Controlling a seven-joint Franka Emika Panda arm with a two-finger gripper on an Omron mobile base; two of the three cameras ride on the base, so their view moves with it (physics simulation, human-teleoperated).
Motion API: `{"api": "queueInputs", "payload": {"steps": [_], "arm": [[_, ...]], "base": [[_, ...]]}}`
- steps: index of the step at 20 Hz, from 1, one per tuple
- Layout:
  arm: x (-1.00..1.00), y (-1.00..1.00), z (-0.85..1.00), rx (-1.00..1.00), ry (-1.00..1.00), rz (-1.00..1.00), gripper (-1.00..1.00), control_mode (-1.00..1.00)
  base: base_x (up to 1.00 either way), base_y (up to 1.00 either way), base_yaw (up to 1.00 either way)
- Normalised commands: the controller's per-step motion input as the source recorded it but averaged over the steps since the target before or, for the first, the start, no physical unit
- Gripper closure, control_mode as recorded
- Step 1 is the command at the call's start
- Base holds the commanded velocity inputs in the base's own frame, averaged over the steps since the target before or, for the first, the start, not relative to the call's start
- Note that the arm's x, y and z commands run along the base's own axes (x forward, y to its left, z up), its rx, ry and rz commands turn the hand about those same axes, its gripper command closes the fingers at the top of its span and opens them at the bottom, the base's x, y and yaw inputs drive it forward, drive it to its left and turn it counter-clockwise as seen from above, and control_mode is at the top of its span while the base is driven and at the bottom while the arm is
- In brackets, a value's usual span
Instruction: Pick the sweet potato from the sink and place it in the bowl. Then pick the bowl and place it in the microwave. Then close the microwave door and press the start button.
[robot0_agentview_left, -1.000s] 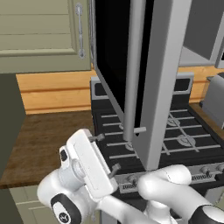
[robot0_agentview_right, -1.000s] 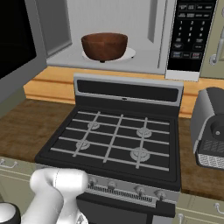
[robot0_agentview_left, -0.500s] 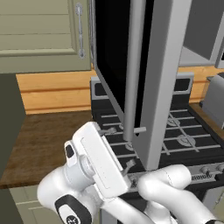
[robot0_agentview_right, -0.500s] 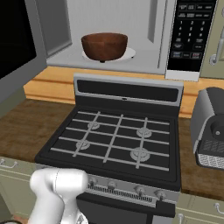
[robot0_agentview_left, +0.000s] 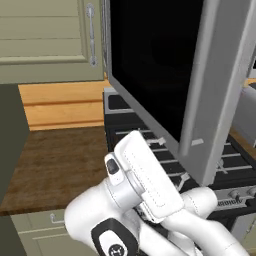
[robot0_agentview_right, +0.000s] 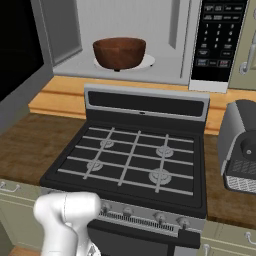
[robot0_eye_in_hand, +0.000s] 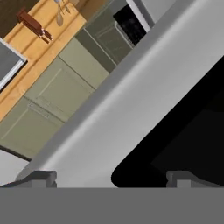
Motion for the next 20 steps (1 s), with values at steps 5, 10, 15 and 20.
{"api": "queueInputs", "payload": {"steps": [5,10,15,20], "arm": [[0.02,-0.76,0.22,0.11,0.0,0.21,-1.0,-1.0],[0.26,-0.78,0.38,0.12,0.0,0.19,-1.0,-1.0],[0.57,-0.72,0.51,0.13,0.01,0.16,-1.0,-1.0],[0.83,-0.48,0.5,0.1,0.09,0.08,-1.0,-1.0]], "base": [[0.0,0.0,0.0],[0.0,0.0,0.0],[0.0,0.0,0.0],[0.0,0.0,0.0]]}}
